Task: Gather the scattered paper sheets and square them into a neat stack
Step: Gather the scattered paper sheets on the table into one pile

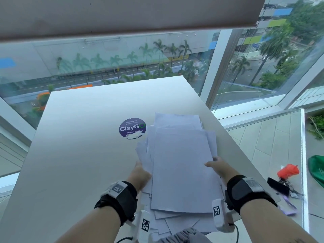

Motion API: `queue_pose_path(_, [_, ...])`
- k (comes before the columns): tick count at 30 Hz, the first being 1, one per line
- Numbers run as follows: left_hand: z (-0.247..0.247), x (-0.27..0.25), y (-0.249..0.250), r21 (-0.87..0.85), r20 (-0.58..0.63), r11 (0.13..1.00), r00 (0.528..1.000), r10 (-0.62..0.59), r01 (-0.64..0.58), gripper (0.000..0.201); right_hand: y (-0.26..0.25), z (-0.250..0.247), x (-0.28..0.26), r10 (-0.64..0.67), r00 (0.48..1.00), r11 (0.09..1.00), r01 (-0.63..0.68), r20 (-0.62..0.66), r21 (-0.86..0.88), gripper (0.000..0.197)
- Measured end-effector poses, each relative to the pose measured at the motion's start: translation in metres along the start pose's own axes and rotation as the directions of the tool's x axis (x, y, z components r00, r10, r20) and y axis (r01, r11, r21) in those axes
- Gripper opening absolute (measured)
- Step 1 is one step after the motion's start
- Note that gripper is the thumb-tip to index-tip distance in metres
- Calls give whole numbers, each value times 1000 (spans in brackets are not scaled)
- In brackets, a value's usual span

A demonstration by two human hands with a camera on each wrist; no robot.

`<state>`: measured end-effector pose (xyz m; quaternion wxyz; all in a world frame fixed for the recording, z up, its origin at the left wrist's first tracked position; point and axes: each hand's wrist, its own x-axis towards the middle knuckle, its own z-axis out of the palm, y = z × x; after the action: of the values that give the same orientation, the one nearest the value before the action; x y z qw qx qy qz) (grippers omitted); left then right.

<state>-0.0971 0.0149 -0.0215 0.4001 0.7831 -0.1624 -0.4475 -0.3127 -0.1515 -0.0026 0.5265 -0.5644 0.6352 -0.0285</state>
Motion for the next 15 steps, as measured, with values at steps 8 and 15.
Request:
queue_pose_path(8, [-6,-20,-2,-259,271,966,961,54,18,55,-10,-4,-7,134,990,991,-135,49,21,42])
queue_pose_path(15, [-6,-19,-3,-351,162,934,987,-17,74,61,-4,-9,0,102,994,960,-108,36,259,24])
